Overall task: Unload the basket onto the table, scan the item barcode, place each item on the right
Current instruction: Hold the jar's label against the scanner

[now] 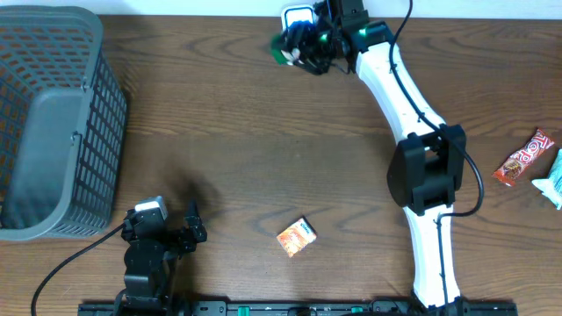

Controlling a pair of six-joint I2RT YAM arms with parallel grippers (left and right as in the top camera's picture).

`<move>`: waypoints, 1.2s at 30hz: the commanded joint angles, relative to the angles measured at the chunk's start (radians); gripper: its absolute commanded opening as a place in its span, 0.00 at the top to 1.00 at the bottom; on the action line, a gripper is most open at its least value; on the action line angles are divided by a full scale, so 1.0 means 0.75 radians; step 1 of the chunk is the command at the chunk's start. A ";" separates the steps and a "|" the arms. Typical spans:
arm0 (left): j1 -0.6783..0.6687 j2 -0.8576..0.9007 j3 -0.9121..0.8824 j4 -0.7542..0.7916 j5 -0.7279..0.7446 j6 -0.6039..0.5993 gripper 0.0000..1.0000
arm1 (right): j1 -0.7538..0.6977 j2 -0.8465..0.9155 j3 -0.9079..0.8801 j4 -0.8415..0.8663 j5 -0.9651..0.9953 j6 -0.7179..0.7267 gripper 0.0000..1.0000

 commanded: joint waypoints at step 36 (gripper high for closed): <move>0.006 -0.001 -0.007 -0.005 -0.003 0.024 0.02 | -0.168 0.323 0.023 1.267 -0.567 1.342 0.62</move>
